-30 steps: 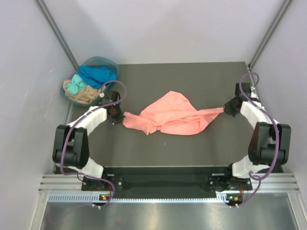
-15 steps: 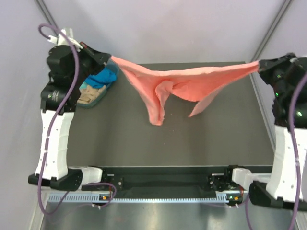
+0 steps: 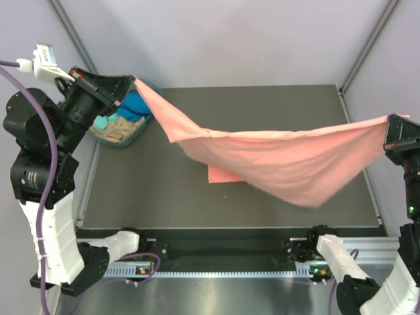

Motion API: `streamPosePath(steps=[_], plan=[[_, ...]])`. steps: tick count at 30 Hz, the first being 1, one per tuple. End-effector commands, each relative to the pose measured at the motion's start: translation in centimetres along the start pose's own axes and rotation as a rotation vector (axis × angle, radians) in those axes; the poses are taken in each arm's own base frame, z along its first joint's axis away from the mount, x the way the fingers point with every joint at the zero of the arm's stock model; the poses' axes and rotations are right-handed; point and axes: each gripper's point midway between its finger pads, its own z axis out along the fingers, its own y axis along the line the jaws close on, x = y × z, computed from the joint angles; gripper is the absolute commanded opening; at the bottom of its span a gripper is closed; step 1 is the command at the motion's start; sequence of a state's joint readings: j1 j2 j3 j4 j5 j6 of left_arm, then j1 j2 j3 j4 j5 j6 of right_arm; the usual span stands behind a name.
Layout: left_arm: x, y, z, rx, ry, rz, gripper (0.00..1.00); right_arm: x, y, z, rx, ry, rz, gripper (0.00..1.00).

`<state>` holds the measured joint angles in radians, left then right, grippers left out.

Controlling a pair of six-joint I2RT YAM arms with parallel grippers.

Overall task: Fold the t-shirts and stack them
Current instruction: Flatten the tshirt out

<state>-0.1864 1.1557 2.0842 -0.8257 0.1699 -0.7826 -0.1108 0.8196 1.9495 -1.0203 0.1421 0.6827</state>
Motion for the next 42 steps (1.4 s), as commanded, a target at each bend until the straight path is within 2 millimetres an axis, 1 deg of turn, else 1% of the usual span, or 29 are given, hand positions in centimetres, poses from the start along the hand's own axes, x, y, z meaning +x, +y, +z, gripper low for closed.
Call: streamPosePath(steps=[1,5,6,7,10,11,12,13,14,15,16,17,18,20,21,24,26,29,30,32,33,35,36,37,38,39,40,41,42], plan=[[2.3,2.6,2.9,-0.063,0.093,0.006,0.00,2.6,-2.3,2.9,0.098,0.078,-0.042,0.00],[4.9,6.5,7.8,-0.128,0.167,0.017,0.00,6.5,-3.3,7.8,0.083,0.151,-0.025,0.00],[6.7,8.6,9.8,-0.162,0.209,0.007,0.00,7.4,-3.2,9.7,0.054,0.146,-0.018,0.00],[6.3,8.7,11.6,-0.131,0.172,0.011,0.00,8.1,-2.7,10.8,0.018,0.162,-0.010,0.00],[8.3,12.5,16.7,-0.172,0.175,-0.002,0.00,10.7,-2.7,16.8,-0.004,0.207,0.010,0.00],[8.0,13.0,18.3,-0.166,0.147,0.003,0.00,11.1,-2.3,18.0,-0.022,0.217,0.014,0.00],[8.1,14.0,20.8,-0.177,0.141,-0.001,0.00,9.9,-1.0,19.2,-0.060,0.180,0.011,0.00],[7.7,14.1,22.2,-0.174,0.121,-0.002,0.00,11.2,-1.7,21.9,-0.029,0.211,0.000,0.00],[7.1,13.7,23.5,-0.151,0.098,-0.017,0.00,11.1,-1.7,23.0,-0.021,0.213,-0.019,0.00],[5.8,12.9,25.6,-0.117,0.062,-0.022,0.00,8.9,0.0,23.4,-0.044,0.174,-0.028,0.00],[5.1,12.0,26.5,-0.080,0.042,-0.030,0.00,9.6,-0.5,25.4,-0.024,0.190,-0.043,0.00],[4.2,11.1,27.2,-0.049,0.015,-0.050,0.00,8.7,0.2,25.9,-0.039,0.172,-0.060,0.00],[2.0,8.9,27.9,0.013,-0.040,-0.046,0.00,6.2,2.2,25.5,-0.081,0.119,-0.065,0.00],[-0.4,6.7,27.6,0.069,-0.105,-0.050,0.00,4.5,2.7,26.4,-0.070,0.070,-0.093,0.00],[-2.7,4.2,26.4,0.128,-0.170,-0.041,0.00,2.3,4.1,25.6,-0.097,0.018,-0.097,0.00],[-5.7,0.7,22.8,0.199,-0.277,-0.030,0.00,0.0,5.0,24.8,-0.108,-0.049,-0.120,0.00],[-6.8,-1.3,19.9,0.224,-0.313,0.036,0.00,-1.0,5.2,23.7,-0.110,-0.082,-0.130,0.00],[-5.3,-0.3,19.1,0.175,-0.296,0.114,0.00,-0.7,4.1,22.9,-0.076,-0.083,-0.147,0.00],[-3.8,0.8,18.6,0.152,-0.259,0.120,0.00,1.3,2.3,23.5,-0.032,-0.039,-0.155,0.00],[-1.9,2.3,18.3,0.129,-0.212,0.124,0.00,2.0,1.0,22.3,0.004,-0.032,-0.147,0.00],[0.5,4.2,17.9,0.097,-0.156,0.120,0.00,5.0,-1.3,22.8,0.046,0.029,-0.154,0.00],[1.9,4.6,15.8,0.110,-0.136,0.100,0.00,5.8,-2.2,21.2,0.045,0.024,-0.145,0.00],[5.8,8.1,16.1,0.046,-0.053,0.078,0.00,9.1,-5.1,21.3,0.102,0.091,-0.153,0.00],[7.2,9.1,15.6,0.030,-0.027,0.064,0.00,9.3,-5.9,20.1,0.119,0.080,-0.152,0.00],[10.1,10.9,14.4,0.004,0.031,0.041,0.00,10.4,-7.1,19.7,0.147,0.099,-0.161,0.00],[11.6,11.6,13.8,-0.004,0.068,0.034,0.00,13.1,-9.7,19.4,0.200,0.152,-0.171,0.00],[13.2,12.7,13.0,-0.027,0.108,0.025,0.00,13.3,-10.4,18.5,0.218,0.146,-0.175,0.00],[15.8,14.7,11.4,-0.083,0.171,0.009,0.00,15.7,-12.6,17.9,0.263,0.201,-0.186,0.00],[17.2,15.7,10.5,-0.104,0.202,0.004,0.00,16.6,-13.5,17.4,0.282,0.222,-0.188,0.00]])
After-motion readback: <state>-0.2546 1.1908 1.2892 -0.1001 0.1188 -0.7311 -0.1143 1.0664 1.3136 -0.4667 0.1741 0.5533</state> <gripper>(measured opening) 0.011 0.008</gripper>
